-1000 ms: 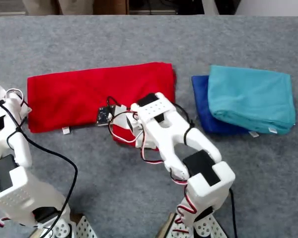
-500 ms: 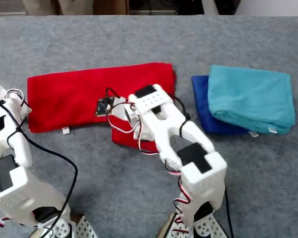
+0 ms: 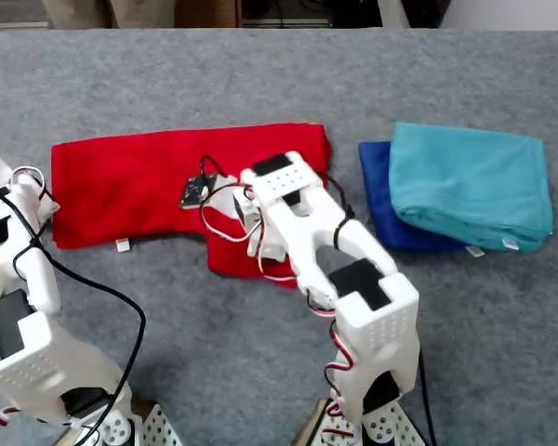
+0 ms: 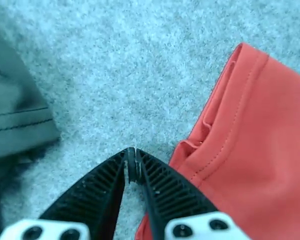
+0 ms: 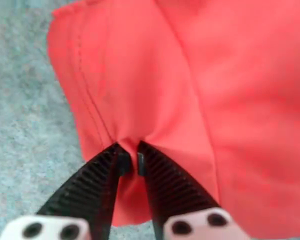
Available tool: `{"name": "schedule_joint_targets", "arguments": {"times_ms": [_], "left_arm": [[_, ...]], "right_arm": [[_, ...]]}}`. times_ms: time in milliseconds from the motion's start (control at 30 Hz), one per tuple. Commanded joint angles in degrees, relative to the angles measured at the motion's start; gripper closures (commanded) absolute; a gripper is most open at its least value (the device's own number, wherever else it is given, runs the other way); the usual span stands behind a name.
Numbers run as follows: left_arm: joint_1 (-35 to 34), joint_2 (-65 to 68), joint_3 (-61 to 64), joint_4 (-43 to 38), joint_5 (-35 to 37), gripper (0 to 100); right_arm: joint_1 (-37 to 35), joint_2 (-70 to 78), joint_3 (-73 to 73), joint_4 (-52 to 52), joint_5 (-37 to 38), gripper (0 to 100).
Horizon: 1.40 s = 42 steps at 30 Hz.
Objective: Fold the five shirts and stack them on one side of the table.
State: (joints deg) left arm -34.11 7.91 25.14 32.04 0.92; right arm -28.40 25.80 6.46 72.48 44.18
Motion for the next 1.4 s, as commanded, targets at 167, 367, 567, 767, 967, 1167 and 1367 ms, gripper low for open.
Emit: {"name": "schedule_joint_targets", "arguments": {"times_ms": [167, 367, 567, 767, 967, 1167, 1367], "left_arm": [[0.1, -0.2, -2.4, 0.4, -0.4, 98], [0.1, -0.2, -2.4, 0.4, -0.4, 98], [0.1, -0.2, -2.3, 0.4, -0.4, 98], [0.2, -0.2, -2.3, 0.4, -0.4, 98], [0.2, -0.2, -2.3, 0.4, -0.5, 98], [0.3, -0.1, -2.3, 0.4, -1.1, 98], [1.1, 0.0, -2.3, 0.4, -1.9, 98]], "right_arm": [[2.4, 0.5, -20.3, 13.1, -0.3, 99.5], [2.4, 8.0, -36.4, 19.1, -0.2, 99.5], [2.4, 20.6, -58.8, 24.3, 3.6, 99.5], [2.9, 32.0, -76.9, 28.4, 8.1, 99.5], [3.6, 38.0, -88.6, 28.0, 13.6, 99.4], [3.5, 43.8, -97.3, 28.0, 17.8, 92.3], [3.5, 45.6, -102.4, 28.0, 17.6, 52.6]]}}
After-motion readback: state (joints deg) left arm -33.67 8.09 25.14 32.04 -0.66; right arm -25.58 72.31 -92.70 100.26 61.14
